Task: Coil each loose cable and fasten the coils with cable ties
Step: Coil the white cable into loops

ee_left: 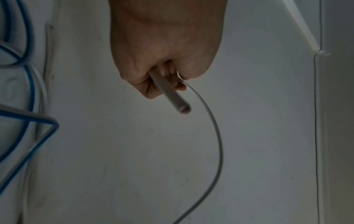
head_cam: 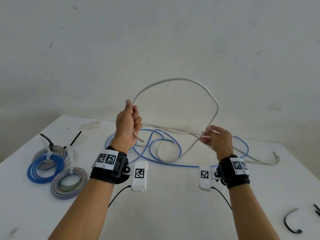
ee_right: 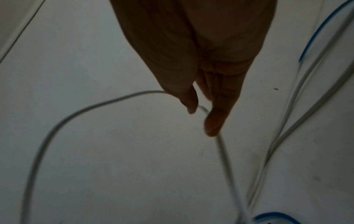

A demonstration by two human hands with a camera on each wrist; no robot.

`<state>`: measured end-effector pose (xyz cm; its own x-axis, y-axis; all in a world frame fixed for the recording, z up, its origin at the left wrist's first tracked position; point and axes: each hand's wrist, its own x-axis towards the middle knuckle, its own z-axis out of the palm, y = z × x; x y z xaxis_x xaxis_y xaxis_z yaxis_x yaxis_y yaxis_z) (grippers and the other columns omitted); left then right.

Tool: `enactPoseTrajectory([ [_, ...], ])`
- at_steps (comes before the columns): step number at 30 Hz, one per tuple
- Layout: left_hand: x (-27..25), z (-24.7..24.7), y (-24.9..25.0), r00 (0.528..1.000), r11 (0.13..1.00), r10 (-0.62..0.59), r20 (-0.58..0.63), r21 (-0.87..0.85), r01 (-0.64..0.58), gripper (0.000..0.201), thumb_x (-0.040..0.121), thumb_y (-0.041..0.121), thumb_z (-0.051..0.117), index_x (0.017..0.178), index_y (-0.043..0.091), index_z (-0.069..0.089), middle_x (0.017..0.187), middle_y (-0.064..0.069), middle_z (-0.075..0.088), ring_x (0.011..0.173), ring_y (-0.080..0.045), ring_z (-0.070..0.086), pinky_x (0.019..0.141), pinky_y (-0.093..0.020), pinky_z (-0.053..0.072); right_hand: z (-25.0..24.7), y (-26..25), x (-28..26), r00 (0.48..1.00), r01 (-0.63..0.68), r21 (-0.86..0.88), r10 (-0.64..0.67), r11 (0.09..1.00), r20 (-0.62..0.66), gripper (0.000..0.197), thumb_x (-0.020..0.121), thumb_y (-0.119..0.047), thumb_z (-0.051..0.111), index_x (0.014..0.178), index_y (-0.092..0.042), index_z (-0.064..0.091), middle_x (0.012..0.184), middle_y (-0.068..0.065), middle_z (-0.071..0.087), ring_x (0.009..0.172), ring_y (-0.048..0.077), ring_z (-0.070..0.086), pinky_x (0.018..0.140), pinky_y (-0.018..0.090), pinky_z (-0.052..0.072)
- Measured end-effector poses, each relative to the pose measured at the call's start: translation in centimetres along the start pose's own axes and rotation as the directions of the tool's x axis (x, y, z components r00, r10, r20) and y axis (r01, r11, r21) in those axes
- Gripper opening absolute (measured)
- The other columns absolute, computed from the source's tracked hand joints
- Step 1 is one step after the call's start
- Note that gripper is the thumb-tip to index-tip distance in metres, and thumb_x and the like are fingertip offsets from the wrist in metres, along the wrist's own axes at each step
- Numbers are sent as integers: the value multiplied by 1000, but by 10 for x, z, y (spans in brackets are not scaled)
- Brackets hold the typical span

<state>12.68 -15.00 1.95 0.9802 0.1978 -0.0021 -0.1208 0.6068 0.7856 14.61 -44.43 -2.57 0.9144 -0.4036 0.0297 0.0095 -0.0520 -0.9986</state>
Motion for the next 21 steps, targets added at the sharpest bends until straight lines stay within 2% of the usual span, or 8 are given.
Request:
enactPoseTrajectory([
  [2, 4, -6, -6, 999, 999, 18, -32, 29, -17, 35, 108, 37, 42, 79, 18, 50, 55, 8, 26, 41, -6, 18, 35, -18, 14, 2, 10, 2, 1000, -13, -164, 10, 986, -20, 74, 95, -19, 72, 154, -3, 30, 130, 23, 62, 97, 29, 71, 100, 48, 55],
  [5, 7, -16, -18, 994, 973, 110, 11, 205, -110, 32, 108, 28, 44, 79, 16, 48, 52, 11, 25, 41, -6, 19, 37, -18, 16, 13, 1, -8, 932, 277, -466, -353, 840, -83, 99, 87, -21, 78, 161, -10, 13, 160, 17, 30, 144, 33, 36, 121, 47, 30],
  [8, 1, -24, -24, 970, 919, 169, 172, 329, -218, 31, 107, 26, 47, 79, 14, 49, 54, 11, 22, 46, -9, 16, 40, -19, 15, 40, -17, -27, 729, 628, -473, -680, 618, 79, 97, 86, -16, 75, 162, -14, 14, 166, 10, 21, 153, 28, 20, 125, 37, 15],
  [11, -7, -28, -24, 938, 890, 169, 304, 361, -278, 31, 107, 25, 47, 80, 12, 53, 57, 8, 20, 50, -12, 13, 44, -23, 12, 72, -25, -40, 770, 625, -552, -551, 551, 322, 81, 94, -35, 67, 160, -31, 20, 167, 4, 23, 155, 24, 15, 124, 47, 6],
  [14, -9, -35, -15, 938, 895, 197, 284, 337, -291, 32, 108, 26, 45, 82, 10, 57, 55, 9, 21, 50, -13, 13, 44, -22, 13, 80, -22, -43, 802, 592, -588, -474, 551, 364, 30, 101, -41, 57, 128, -29, 61, 123, -8, 65, 126, 17, 54, 121, 52, 17],
  [16, -5, -40, -6, 953, 919, 235, 190, 276, -282, 32, 108, 27, 44, 83, 11, 56, 53, 11, 22, 47, -8, 16, 41, -19, 17, 77, -21, -49, 782, 621, -439, -476, 649, 402, 18, 102, -35, 58, 97, -21, 69, 82, -12, 66, 85, 12, 61, 93, 38, 45],
  [17, -2, -41, -3, 966, 946, 225, 124, 208, -247, 33, 108, 27, 43, 82, 12, 55, 54, 11, 23, 45, -7, 17, 40, -18, 18, 77, -20, -56, 774, 608, -333, -445, 721, 450, 21, 103, -30, 58, 90, -18, 69, 71, -11, 63, 70, 11, 56, 76, 32, 46],
  [21, 3, -35, -1, 999, 972, 44, 19, -234, -38, 33, 109, 29, 39, 83, 15, 52, 60, 7, 24, 46, -7, 21, 40, -19, 22, 93, -27, -92, 753, 485, -29, -401, 874, 521, 18, 107, -19, 51, 109, -18, 69, 64, -6, 59, 55, 8, 44, 56, 20, 38],
])
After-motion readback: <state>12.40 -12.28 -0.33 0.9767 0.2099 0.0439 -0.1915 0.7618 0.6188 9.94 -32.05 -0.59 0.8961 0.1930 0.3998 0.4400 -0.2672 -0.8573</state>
